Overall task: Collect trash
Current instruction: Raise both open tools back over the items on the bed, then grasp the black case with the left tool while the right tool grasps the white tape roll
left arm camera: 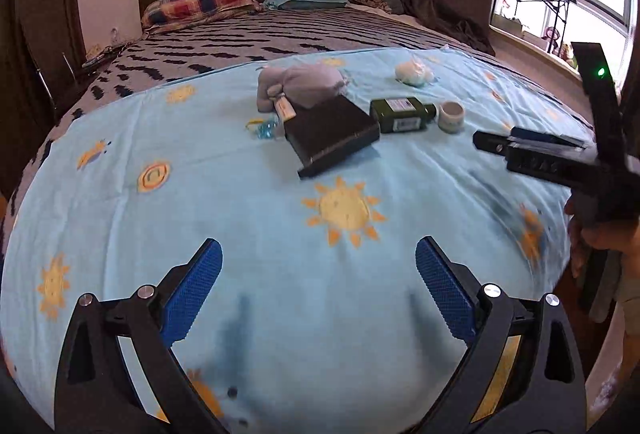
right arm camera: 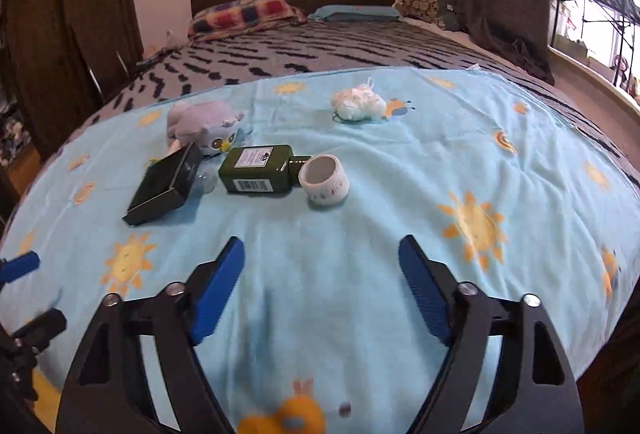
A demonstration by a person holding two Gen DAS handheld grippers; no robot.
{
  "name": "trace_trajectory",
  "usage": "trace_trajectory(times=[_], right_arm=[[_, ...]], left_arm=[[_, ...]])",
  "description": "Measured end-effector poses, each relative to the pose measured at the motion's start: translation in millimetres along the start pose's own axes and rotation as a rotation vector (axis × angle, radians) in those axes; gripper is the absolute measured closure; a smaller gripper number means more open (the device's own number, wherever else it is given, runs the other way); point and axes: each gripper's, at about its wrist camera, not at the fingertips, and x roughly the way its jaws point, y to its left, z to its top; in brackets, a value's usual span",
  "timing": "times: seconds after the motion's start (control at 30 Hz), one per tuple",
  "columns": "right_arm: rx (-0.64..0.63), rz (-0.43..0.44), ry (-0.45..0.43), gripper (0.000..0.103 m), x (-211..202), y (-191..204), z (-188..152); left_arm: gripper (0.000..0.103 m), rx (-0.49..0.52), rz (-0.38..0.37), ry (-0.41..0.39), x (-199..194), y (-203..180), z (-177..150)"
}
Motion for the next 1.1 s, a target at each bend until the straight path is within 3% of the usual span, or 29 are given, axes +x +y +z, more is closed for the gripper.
trace_trajectory(times=[0.13,0.5,0.57,0.6,0.63,0.87,1.1], right_arm=[[0.043,0.005,0.040,0.048,29.2,-6.0,13.4],[0.024,-0.004,0.074,0.049,61.8,-5.9,31.2],[0.030,0.002,0.069,0.054,61.6,-7.5,30.2],[0.038,0.003,0.068,0.065,61.6,-9.1,29.3],[0.046,0.009,0.065,0.068,61.2,-11.1,29.0],[0.029,0.032,0.046,0.069,56.3,-9.4,26.8],[-0.012,0.029,0.038,0.069,47.3,-0.2,20.3]], left_arm=[[0.010,-0.031,0.000,0.005,15.7,1.6,26.9],[0.008,-0.127,0.017,0.051,75.9,-0.6,78.4],[0.008,-0.156,0.031,0.062,89.0,1.3,85.7],[0.008,-0.164,0.036,0.069,94.7,2.0,87.9],[0.008,-0.170,0.043,0.085,102.4,2.5,90.1],[0.008,-0.180,0.041,0.148,128.0,2.7,91.9],[0.026,-0.200,0.003,0.189,140.1,5.8,88.2]])
